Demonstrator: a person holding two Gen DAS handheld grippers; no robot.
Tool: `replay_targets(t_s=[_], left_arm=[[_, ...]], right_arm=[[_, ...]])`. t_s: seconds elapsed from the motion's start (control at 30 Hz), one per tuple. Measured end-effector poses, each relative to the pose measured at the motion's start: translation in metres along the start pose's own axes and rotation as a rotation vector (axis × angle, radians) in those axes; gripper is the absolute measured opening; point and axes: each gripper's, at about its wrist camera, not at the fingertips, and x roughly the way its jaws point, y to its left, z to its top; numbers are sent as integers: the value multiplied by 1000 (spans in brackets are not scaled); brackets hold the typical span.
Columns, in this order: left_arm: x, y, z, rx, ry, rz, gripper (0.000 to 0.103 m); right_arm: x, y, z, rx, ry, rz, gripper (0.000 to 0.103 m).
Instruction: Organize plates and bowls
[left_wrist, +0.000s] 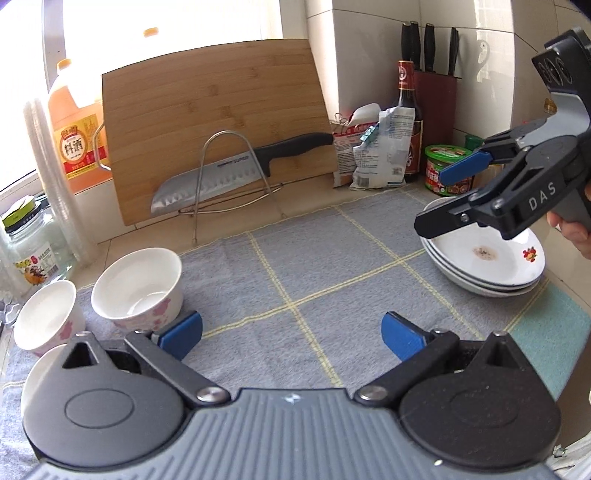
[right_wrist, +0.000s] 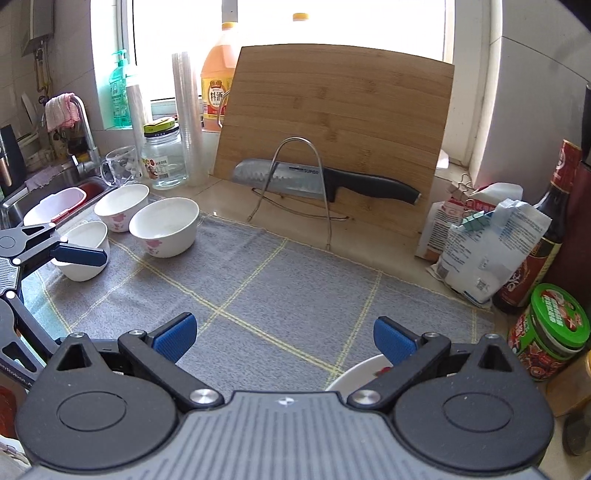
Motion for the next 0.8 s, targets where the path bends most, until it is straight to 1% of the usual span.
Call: replay_targets(t_s=[0.13, 0.37, 0.57, 0.67, 0.8], left_arm=[[-15, 29, -16, -16, -6, -13, 102], [-39, 89, -40, -36, -22, 3, 102], [-47, 136, -59, -65, 5, 8, 102], [-47, 154, -66, -81, 27, 24, 102], [-46, 177, -74, -96, 38, 17, 102]], right_arm=[[15, 38, 4, -8, 29, -5, 103], [52, 110, 3, -28, 83, 15, 103], [82, 167, 5, -67, 111, 26, 103], [95, 190, 7, -84, 117, 34, 103], [110, 213, 9, -95, 131, 48, 103]])
